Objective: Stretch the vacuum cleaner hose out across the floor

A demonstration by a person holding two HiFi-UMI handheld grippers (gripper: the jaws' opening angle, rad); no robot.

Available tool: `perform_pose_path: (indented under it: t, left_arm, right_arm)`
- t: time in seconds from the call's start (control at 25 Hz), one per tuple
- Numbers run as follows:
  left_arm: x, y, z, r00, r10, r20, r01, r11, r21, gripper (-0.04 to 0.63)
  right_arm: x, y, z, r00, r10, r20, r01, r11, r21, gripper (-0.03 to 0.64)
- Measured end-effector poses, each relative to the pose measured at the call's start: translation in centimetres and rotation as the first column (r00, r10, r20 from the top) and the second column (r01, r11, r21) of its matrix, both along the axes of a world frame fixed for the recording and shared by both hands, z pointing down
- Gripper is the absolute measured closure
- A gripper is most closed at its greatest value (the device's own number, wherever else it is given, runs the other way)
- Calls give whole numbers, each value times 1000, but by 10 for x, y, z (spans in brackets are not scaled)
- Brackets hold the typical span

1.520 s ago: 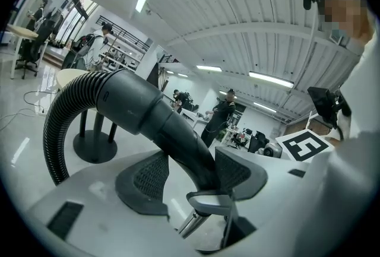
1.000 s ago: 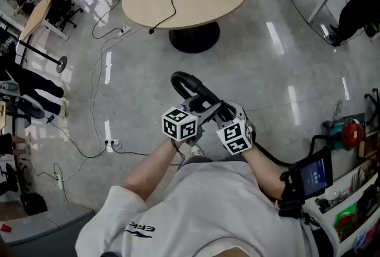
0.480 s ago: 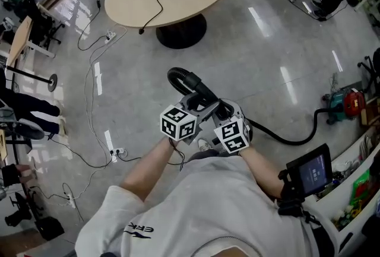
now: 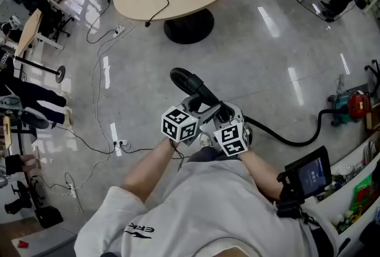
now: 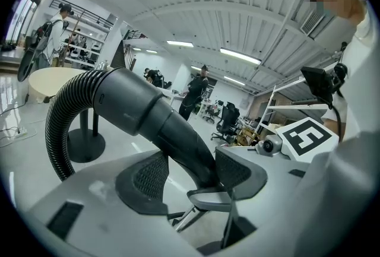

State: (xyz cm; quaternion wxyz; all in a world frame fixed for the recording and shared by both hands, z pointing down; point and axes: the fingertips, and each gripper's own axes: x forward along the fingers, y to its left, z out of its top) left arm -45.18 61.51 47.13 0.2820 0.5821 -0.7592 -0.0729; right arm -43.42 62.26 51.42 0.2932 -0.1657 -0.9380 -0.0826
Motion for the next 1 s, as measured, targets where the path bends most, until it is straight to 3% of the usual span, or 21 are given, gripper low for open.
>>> perform_pose_path:
  t: [0.2,0.44,0.8,1.0]
  left_arm:
    - [15,15,5,1000,30,-4,-30,1000,-7,367]
    - [20,44,6,992,127,9,-127,992,16,367]
    - [31,96,13,949,313,31,-314,949,19,367]
    - [46,122,11,925,377,48,-378,925,24,367]
  right_arm:
    - [15,16,5,1000,31,2,-31,1000,-4,459]
    - [18,47,6,991,133,3,-133,991,-2,459]
    - [26,101,14,952,305,7,-305,952,16,459]
    - [40,129,13,929,369,10,-369,929,1,459]
